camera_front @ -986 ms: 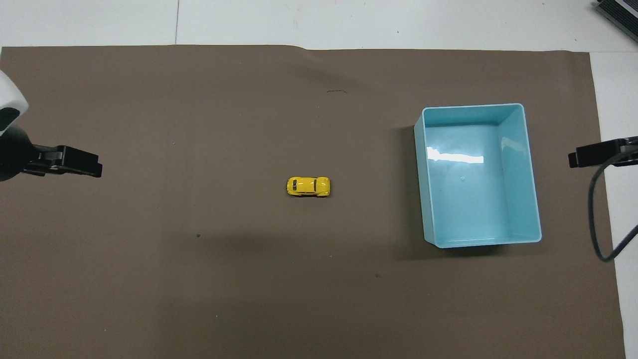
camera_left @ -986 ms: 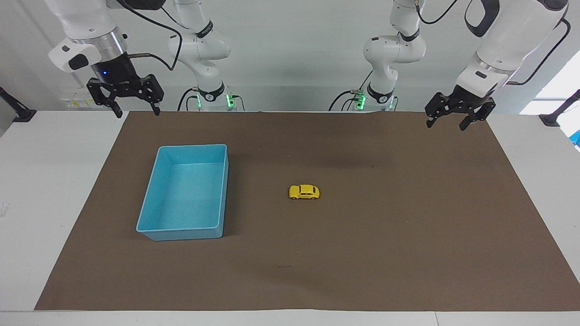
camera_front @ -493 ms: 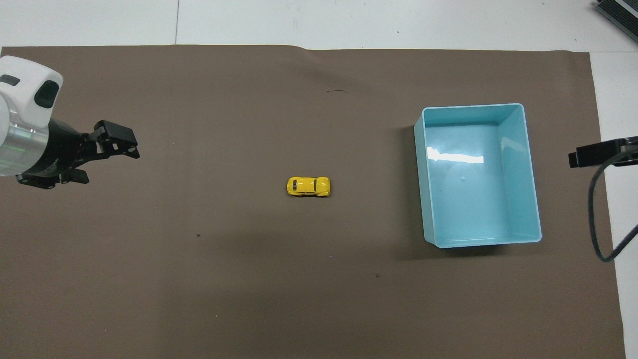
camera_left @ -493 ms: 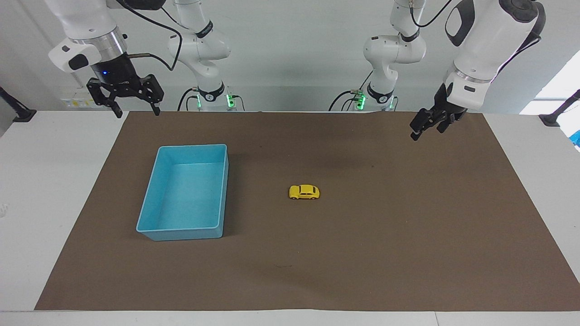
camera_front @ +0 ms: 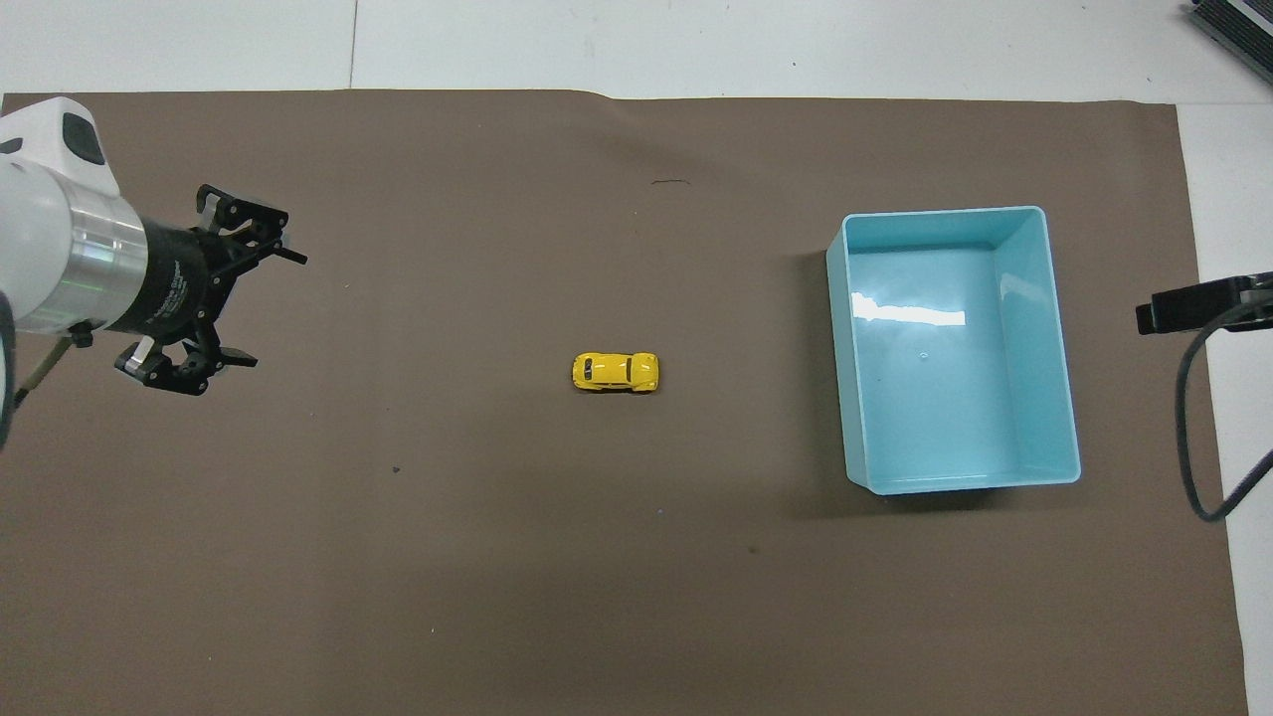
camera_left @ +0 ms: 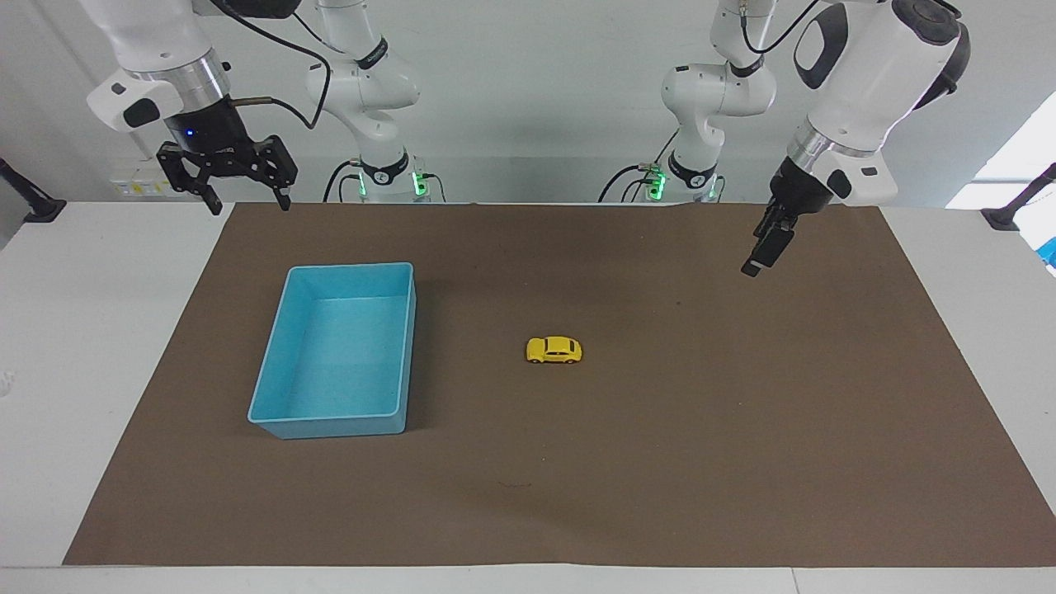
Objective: Wind up and store yellow beetle car
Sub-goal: 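Reach the left gripper down to the yellow beetle car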
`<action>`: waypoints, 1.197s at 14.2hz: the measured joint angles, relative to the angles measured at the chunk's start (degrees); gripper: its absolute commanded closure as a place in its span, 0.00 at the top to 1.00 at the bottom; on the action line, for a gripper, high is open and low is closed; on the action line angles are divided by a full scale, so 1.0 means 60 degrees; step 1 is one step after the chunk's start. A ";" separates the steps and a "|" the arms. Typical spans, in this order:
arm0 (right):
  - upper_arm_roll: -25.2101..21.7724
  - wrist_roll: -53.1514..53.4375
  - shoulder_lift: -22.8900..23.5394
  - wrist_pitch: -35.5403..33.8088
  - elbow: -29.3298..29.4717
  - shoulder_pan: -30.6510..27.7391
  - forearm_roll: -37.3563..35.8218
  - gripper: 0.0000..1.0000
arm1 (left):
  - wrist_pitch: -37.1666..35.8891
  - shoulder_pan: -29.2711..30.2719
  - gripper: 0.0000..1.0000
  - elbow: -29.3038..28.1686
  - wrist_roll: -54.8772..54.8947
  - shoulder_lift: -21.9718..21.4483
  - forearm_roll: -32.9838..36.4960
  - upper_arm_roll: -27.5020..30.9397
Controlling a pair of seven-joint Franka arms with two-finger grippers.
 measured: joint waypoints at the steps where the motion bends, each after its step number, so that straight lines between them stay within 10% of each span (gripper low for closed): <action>1: -0.0002 0.0000 0.0000 0.0000 0.0000 -0.0002 0.0000 1.00 | 0.0093 -0.0107 1.00 0.0000 -0.0468 0.0029 0.0000 0.0000; 17: -0.0019 0.0000 0.0000 0.0000 -0.0004 -0.0022 0.0000 1.00 | 0.1901 -0.3001 1.00 0.0402 -0.7212 0.2838 0.0881 -0.0056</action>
